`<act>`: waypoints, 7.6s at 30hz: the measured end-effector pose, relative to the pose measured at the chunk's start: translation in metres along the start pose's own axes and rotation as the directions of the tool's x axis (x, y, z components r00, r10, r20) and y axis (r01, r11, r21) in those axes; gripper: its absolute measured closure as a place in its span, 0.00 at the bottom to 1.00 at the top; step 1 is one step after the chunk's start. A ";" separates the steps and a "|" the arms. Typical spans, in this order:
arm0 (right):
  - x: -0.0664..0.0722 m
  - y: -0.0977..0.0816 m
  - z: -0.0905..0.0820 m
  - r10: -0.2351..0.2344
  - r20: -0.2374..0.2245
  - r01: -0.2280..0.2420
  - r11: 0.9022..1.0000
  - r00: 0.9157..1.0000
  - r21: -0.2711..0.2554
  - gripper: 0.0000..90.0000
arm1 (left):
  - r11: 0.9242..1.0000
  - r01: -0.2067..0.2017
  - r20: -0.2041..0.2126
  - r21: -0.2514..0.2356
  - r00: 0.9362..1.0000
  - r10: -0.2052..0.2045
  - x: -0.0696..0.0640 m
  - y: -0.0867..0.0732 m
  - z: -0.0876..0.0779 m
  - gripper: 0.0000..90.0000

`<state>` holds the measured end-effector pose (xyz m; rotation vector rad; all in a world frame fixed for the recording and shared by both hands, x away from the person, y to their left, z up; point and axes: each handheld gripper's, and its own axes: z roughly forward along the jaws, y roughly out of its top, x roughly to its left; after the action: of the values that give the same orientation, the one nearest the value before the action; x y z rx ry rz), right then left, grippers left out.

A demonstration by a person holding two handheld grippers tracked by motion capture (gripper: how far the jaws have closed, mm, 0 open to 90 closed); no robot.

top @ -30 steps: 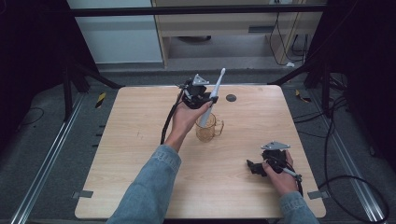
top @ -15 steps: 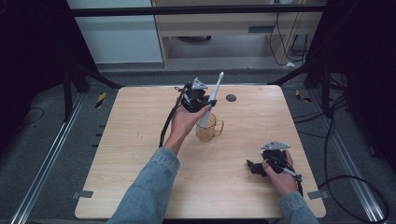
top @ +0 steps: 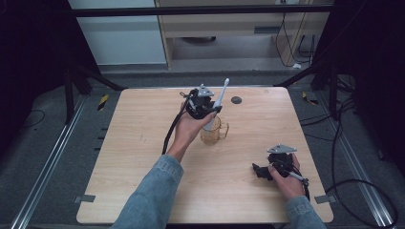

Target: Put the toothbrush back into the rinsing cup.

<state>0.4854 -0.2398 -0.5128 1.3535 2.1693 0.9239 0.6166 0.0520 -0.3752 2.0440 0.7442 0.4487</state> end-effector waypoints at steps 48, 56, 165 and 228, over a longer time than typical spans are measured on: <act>0.000 0.000 0.000 -0.001 0.001 0.001 1.000 1.000 0.001 0.00 | 0.997 0.027 0.013 0.066 1.000 -0.028 0.002 -0.027 0.015 0.74; 0.000 0.000 0.000 -0.002 0.001 0.002 1.000 1.000 0.000 0.00 | 0.997 0.040 0.009 0.068 0.999 -0.040 0.003 -0.027 0.015 0.74; 0.000 0.000 0.000 -0.001 0.000 0.001 1.000 1.000 0.000 0.00 | 0.998 -0.031 -0.051 0.057 0.998 0.034 -0.006 -0.035 -0.052 0.06; 0.000 0.000 0.000 0.000 0.001 0.000 1.000 1.000 0.000 0.00 | 0.946 0.211 -0.257 0.246 0.955 -0.146 0.085 -0.178 -0.108 0.06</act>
<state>0.4856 -0.2396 -0.5128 1.3534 2.1691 0.9225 0.5604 0.2513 -0.4637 2.1715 1.1835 0.5125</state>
